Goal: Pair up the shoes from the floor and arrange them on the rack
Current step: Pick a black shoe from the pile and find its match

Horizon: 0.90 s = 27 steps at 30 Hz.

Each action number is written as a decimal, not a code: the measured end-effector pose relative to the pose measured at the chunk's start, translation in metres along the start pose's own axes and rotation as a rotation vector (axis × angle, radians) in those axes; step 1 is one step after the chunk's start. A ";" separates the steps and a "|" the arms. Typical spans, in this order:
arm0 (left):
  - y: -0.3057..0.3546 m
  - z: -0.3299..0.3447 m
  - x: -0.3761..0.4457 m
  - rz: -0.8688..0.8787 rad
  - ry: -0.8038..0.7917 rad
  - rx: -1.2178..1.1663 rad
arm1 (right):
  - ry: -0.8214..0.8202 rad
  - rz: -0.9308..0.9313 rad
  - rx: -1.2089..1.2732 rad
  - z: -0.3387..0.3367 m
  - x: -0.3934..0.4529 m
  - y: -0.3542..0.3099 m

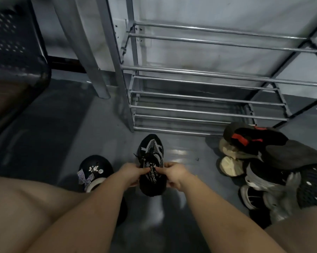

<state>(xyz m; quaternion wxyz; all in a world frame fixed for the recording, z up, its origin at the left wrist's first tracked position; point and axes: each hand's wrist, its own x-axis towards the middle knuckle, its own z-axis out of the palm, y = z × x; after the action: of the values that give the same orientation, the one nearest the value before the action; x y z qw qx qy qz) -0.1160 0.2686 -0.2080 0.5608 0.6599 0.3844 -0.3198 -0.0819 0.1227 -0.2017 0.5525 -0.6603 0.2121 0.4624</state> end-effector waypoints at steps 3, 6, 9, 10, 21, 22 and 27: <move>-0.003 -0.009 0.010 0.004 0.025 -0.040 | -0.006 -0.008 -0.021 0.010 0.012 -0.001; -0.003 -0.015 0.018 0.088 0.151 0.110 | 0.014 -0.019 -0.104 0.021 0.019 -0.005; 0.000 -0.018 0.022 0.192 0.231 0.364 | 0.049 -0.061 -0.339 0.020 0.019 -0.008; 0.001 -0.017 0.021 0.216 0.230 0.431 | 0.049 -0.083 -0.411 0.017 0.019 -0.008; 0.025 0.048 -0.033 0.556 0.151 1.001 | 0.401 -0.253 -1.229 -0.075 -0.047 0.023; 0.028 0.058 -0.041 0.599 0.143 1.039 | 0.439 -0.266 -1.243 -0.084 -0.056 0.027; 0.029 0.101 -0.074 0.801 0.100 1.263 | 0.606 -0.293 -1.299 -0.127 -0.103 0.053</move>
<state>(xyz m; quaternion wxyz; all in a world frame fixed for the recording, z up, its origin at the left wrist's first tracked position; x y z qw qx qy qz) -0.1268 0.1555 -0.1471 0.1307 0.9595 -0.1170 -0.2204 -0.1253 -0.0341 -0.1479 0.0227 -0.9754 -0.0519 0.2130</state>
